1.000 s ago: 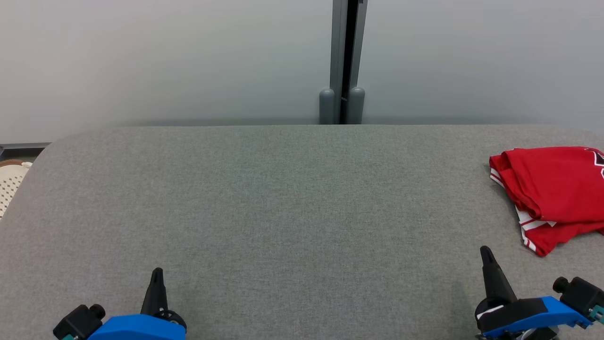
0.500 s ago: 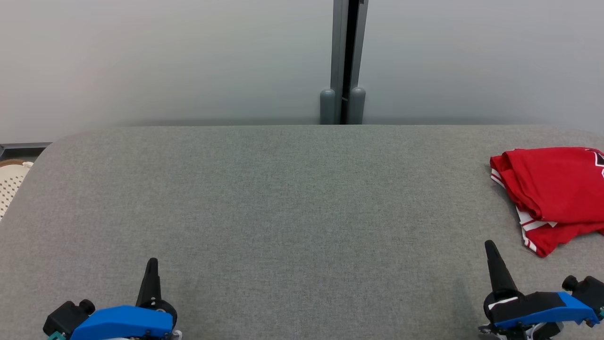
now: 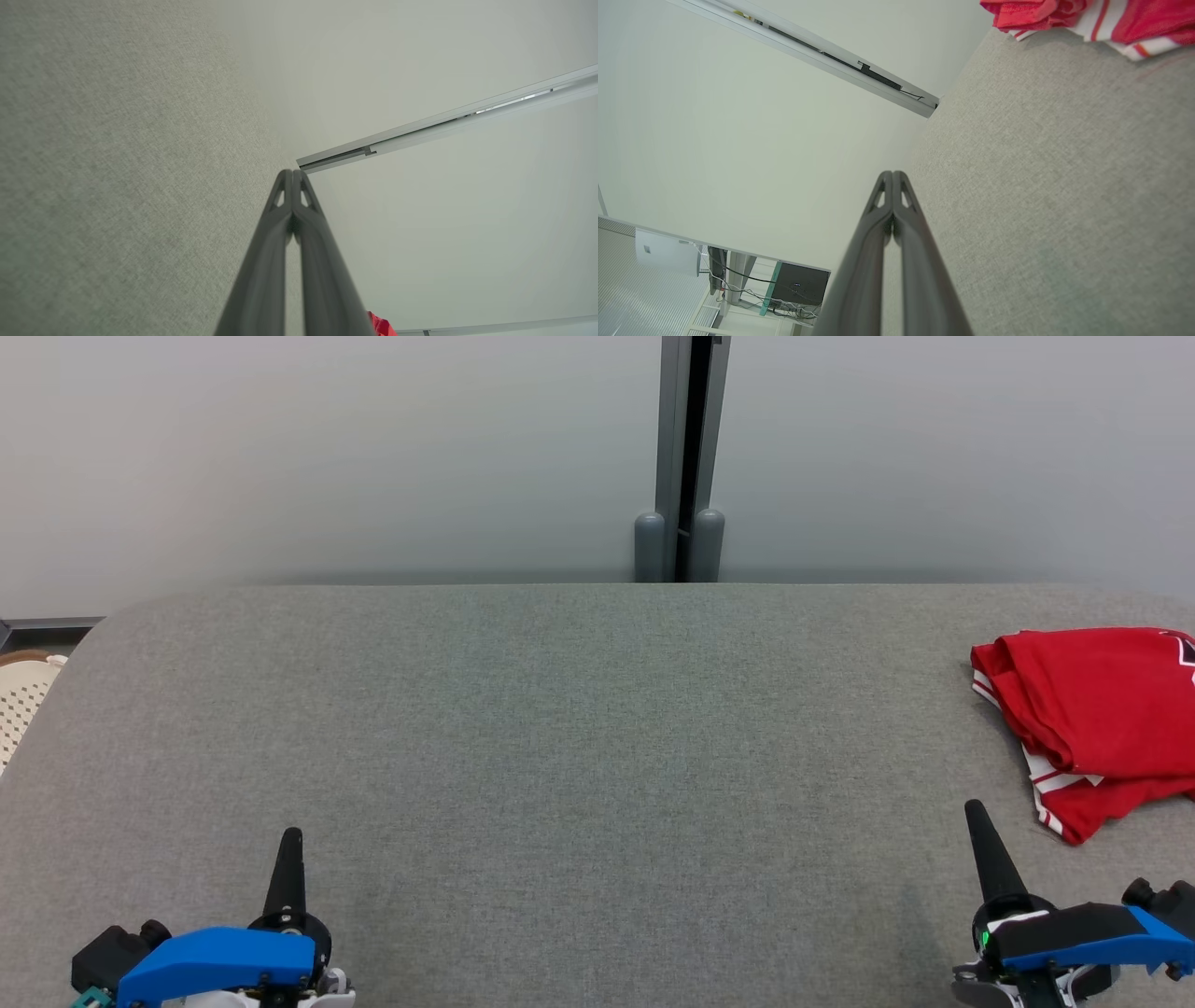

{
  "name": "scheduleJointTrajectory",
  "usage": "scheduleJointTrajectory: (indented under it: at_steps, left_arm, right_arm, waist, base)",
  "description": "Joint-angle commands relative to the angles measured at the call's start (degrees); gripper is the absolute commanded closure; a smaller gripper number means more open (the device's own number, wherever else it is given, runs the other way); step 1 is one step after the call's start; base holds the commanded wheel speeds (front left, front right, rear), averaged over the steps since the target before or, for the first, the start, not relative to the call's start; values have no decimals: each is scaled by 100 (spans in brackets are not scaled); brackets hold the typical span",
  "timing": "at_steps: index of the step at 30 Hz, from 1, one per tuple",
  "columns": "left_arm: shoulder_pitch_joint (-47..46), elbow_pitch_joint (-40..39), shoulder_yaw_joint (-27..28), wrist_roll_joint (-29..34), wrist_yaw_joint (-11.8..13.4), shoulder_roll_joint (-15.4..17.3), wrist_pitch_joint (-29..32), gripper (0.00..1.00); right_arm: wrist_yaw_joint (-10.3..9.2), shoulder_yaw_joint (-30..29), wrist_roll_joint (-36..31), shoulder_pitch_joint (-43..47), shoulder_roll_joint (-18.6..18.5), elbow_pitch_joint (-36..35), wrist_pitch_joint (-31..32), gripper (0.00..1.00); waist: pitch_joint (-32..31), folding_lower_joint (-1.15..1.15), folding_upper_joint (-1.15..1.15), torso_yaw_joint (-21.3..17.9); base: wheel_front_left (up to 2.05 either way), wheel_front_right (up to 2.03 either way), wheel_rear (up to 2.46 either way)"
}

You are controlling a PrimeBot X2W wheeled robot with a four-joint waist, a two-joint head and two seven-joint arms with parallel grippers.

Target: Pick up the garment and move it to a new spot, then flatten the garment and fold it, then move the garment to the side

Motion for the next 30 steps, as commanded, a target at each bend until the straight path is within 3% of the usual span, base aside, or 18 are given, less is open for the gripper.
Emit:
scheduleJointTrajectory:
  at_steps: [1,30]
  left_arm:
    - [-159,-90,65,-169,-50,5,57,100]
    - [-290,-264,340,-1366,-160,-33,424,100]
  right_arm:
    - [2,-30,211,-124,-17,-94,53,100]
    - [2,-162,1651,-187,-20,-228,425,100]
  waist:
    - [-1,0,0,2]
    - [-9,-1,0,24]
  base:
    - [0,0,0]
    - [0,0,0]
